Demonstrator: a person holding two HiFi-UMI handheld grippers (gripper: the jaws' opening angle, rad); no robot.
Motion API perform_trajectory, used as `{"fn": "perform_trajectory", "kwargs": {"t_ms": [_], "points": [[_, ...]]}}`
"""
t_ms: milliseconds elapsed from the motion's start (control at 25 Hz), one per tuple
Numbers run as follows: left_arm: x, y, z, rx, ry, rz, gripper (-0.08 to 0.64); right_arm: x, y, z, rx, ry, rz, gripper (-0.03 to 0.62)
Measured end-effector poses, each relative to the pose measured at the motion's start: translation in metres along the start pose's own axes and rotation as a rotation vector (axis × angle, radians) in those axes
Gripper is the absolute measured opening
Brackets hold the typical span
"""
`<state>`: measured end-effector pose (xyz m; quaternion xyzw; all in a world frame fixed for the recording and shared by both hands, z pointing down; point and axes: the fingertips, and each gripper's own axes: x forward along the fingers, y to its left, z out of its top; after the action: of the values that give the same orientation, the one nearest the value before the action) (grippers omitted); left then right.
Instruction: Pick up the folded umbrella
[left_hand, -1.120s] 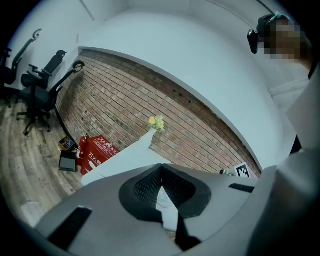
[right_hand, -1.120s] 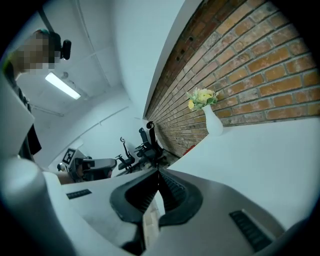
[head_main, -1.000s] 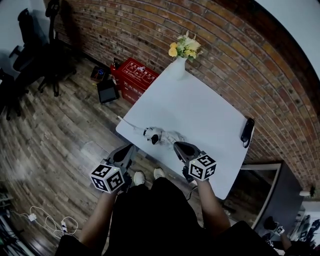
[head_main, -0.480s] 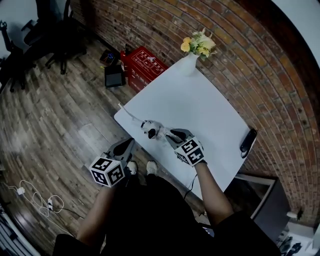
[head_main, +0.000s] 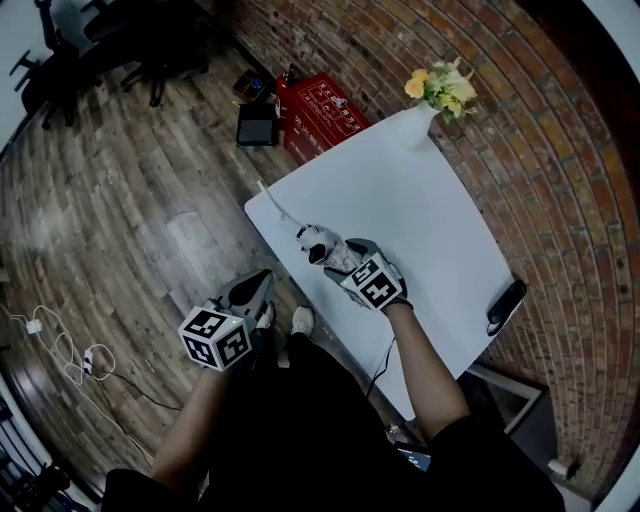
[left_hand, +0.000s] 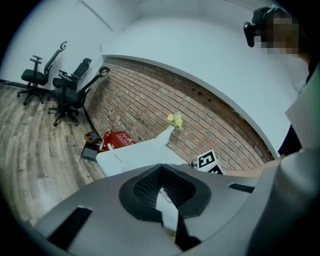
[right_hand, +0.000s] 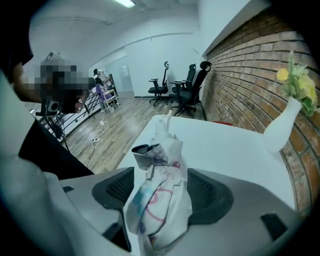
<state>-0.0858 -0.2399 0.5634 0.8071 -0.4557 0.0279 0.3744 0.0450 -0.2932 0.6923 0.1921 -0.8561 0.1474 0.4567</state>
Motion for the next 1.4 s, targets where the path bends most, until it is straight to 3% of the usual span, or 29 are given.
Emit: {"fn": "perform_trajectory", "kwargs": {"t_ms": [360,560,880,1080,1400], "points": [[-0.016,0.016,-0.010,-0.031,-0.017,0.067,0.012,0.038,-0.003,0.013,-0.094,0.072,0.039,0.325],[-0.021,0.023,-0.012,-0.045,-0.025,0.092,0.012,0.052,0.000,0.014,-0.102,0.103,0.083,0.325],[-0.032,0.031,-0.012,-0.055,-0.032,0.106,0.012,0.055,0.001,0.015,-0.096,0.112,0.068,0.301],[-0.030,0.029,-0.007,-0.045,-0.035,0.099,0.012,0.047,-0.002,0.018,-0.068,0.064,0.042,0.282],[-0.030,0.022,0.010,-0.011,-0.047,0.075,0.012,0.012,-0.010,0.035,0.055,-0.103,-0.009,0.276]]}}
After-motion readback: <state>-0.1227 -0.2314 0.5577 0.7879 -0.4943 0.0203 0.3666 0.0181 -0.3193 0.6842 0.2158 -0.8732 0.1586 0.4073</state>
